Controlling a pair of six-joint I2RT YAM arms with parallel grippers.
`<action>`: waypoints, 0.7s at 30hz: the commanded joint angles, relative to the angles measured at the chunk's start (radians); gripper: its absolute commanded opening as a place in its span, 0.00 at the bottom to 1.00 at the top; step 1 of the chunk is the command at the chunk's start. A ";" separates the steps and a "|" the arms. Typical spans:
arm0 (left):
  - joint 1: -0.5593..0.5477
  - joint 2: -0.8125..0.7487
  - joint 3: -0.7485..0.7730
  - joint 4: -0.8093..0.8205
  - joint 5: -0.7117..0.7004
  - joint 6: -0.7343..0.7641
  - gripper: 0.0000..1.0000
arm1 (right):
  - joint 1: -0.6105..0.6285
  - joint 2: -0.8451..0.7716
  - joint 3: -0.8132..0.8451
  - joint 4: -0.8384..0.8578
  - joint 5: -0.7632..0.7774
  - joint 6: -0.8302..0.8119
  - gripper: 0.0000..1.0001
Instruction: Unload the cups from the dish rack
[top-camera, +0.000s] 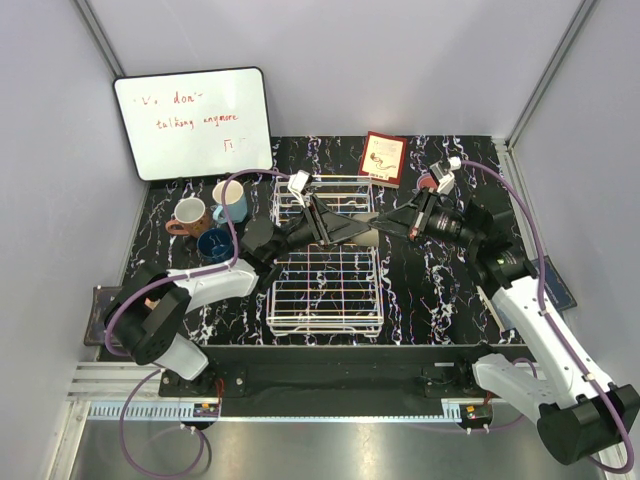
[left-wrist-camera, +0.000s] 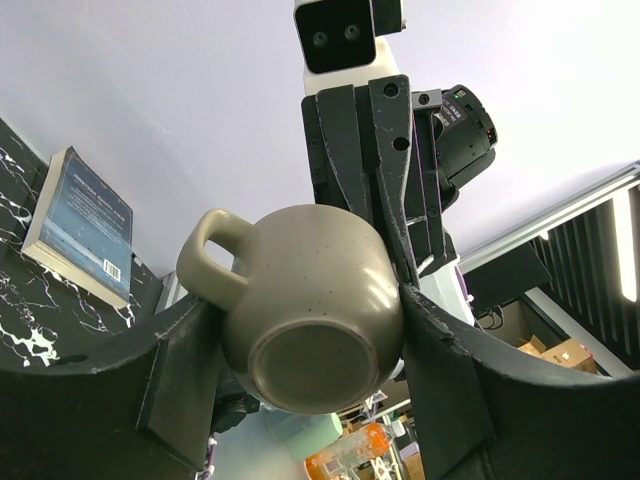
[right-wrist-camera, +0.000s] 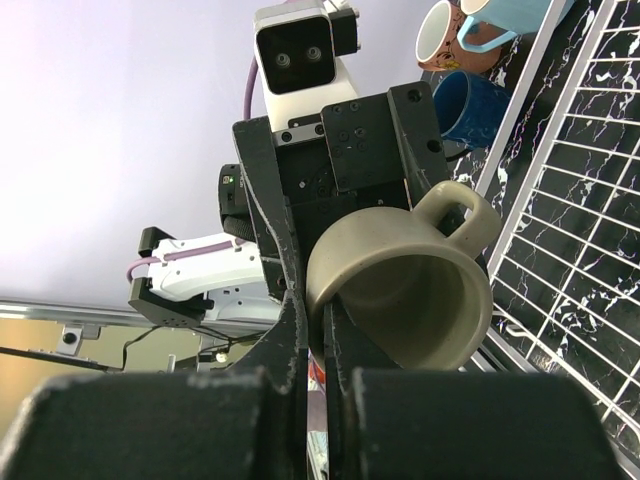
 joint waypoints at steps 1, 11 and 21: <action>-0.048 -0.012 0.037 -0.008 0.108 0.006 0.00 | 0.007 -0.016 -0.001 0.063 0.055 -0.054 0.00; -0.026 0.006 0.027 -0.092 0.126 0.014 0.06 | 0.006 -0.060 0.017 0.019 0.080 -0.079 0.00; -0.011 -0.001 0.008 -0.127 0.137 0.016 0.73 | 0.007 -0.080 0.033 0.000 0.081 -0.107 0.00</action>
